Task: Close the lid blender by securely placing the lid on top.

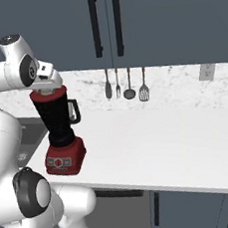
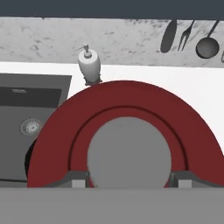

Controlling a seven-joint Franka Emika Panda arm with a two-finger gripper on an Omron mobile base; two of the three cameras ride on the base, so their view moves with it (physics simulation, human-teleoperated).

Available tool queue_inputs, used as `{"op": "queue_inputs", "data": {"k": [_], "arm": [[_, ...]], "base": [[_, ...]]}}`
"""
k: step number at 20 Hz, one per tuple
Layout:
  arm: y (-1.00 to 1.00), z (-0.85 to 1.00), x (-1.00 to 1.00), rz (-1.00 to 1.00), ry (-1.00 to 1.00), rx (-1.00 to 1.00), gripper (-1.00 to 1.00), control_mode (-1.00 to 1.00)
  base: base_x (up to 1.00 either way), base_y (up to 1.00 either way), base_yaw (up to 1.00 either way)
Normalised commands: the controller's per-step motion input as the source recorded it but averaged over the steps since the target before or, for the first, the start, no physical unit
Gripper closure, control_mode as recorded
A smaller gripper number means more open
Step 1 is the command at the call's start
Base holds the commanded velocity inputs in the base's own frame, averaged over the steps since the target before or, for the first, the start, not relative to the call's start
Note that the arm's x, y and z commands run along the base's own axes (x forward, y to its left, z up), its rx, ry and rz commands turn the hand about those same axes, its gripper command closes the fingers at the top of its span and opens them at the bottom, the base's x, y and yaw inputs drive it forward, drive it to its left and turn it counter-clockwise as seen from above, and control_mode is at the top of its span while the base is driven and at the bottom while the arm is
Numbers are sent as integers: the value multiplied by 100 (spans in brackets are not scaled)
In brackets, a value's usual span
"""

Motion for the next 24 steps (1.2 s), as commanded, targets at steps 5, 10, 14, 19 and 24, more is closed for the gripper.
{"op": "queue_inputs", "data": {"k": [5,10,14,19,24], "arm": [[11,-11,0,0,-1,0,-100,-100],[15,1,0,0,-6,0,-100,-100],[9,17,-1,0,-14,0,-100,-100],[0,28,-26,0,-23,0,-100,-100],[-2,15,-48,0,-20,0,-100,-100]], "base": [[0,0,0],[0,0,0],[0,0,0],[0,0,0],[0,0,0]]}}
